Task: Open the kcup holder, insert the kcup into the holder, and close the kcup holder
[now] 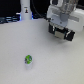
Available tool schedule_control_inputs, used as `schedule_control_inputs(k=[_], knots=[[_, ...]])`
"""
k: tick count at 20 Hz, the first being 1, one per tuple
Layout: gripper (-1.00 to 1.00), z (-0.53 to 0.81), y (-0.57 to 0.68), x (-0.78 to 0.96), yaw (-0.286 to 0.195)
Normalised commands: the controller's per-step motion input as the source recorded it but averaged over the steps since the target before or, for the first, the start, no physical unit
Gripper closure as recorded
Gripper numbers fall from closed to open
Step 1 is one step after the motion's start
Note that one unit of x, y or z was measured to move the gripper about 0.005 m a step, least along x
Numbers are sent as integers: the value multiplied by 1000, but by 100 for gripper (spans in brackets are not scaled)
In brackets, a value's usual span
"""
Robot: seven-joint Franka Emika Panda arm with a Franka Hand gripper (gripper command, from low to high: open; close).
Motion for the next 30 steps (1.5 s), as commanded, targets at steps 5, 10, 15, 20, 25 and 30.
schedule_control_inputs(k=[5, 10, 15, 20, 25, 30], knots=[[100, 146, -380, 864, -58], [100, 107, -457, 810, -61], [100, 86, -386, 695, -50], [-100, 69, -133, 257, -44], [-100, 168, -169, 259, -76], [-100, 288, -553, 337, -136]])
